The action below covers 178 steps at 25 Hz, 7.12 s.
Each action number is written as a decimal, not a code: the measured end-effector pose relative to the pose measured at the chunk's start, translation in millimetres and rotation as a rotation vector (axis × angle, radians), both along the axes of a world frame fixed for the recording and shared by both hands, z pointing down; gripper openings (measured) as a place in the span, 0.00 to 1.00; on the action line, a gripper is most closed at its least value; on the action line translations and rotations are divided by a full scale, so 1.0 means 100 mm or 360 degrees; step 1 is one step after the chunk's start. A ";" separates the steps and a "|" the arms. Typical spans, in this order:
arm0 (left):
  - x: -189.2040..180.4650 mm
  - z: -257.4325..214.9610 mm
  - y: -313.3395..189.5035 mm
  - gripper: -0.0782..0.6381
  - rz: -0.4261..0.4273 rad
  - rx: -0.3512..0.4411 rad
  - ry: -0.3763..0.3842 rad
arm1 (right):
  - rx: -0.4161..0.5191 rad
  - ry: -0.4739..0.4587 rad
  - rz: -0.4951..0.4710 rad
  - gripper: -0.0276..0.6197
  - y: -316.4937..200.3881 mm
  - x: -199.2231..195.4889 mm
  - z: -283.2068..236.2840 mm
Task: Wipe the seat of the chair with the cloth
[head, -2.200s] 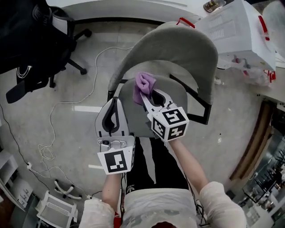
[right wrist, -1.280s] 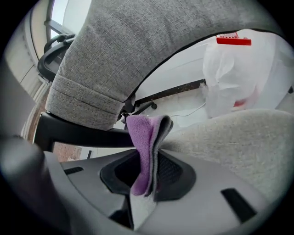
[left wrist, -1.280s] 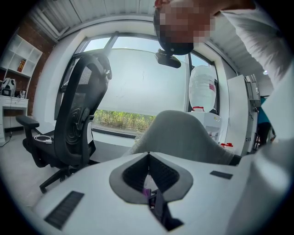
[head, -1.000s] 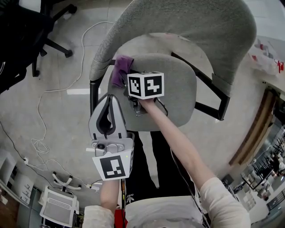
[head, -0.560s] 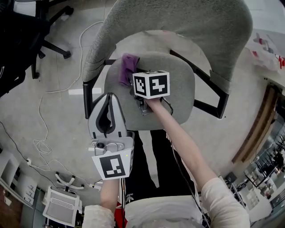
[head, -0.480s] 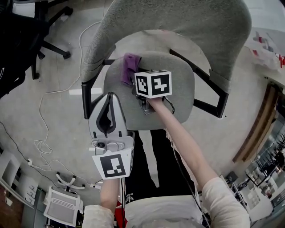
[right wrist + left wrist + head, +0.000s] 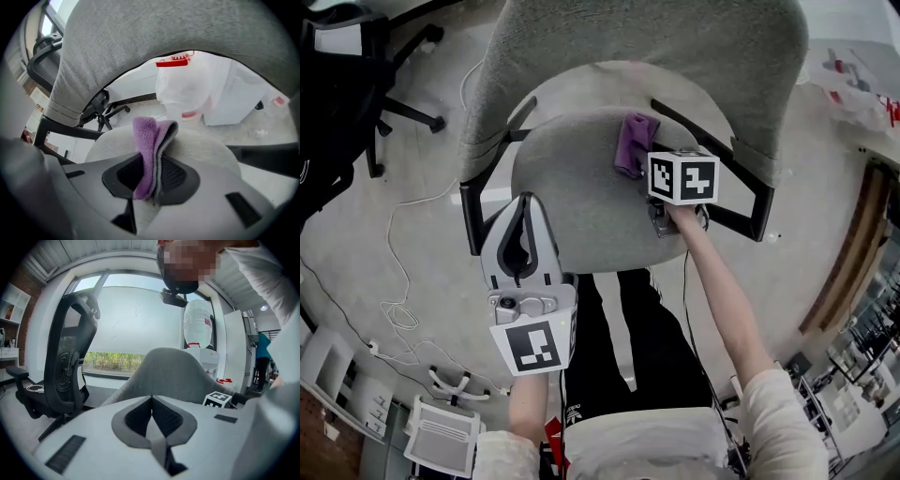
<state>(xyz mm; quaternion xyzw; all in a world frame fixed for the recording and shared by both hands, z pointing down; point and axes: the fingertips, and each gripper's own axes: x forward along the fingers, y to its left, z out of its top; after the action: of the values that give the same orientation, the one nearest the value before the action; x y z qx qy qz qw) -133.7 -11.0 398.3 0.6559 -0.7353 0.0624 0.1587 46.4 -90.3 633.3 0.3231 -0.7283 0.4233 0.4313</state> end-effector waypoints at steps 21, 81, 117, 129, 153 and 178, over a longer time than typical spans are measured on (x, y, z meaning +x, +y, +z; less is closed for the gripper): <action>0.21 -0.06 -0.19 0.13 0.0143 0.0002 -0.0033 | 0.0243 0.0513 0.0147 0.19 -0.34 1.29 -0.10; -0.11 -0.26 0.11 0.13 -0.0028 0.0032 -0.0045 | -0.0124 0.0037 0.0034 0.19 0.96 0.63 -0.06; -0.35 -0.31 0.13 0.13 -0.0129 0.0032 -0.0079 | -0.0350 -0.0353 -0.0399 0.19 2.18 -0.66 -0.60; -0.67 -0.26 0.32 0.13 -0.0207 0.0006 -0.0105 | -0.0357 -0.0436 -0.0424 0.19 2.94 -1.62 -0.12; -0.26 -0.18 -0.07 0.13 -0.0052 -0.0004 -0.0083 | -0.0297 -0.0076 -0.0197 0.19 2.24 0.74 -0.12; 0.38 -0.27 -0.32 0.13 0.0114 0.0016 -0.0088 | -0.0161 0.0608 -0.0129 0.19 1.85 2.79 -0.06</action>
<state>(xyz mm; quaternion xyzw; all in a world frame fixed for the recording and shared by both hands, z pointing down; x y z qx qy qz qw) -95.5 -43.4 371.4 0.6807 -0.7157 0.0824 0.1326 325.3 95.1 627.1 0.3460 -0.6233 0.3728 0.5940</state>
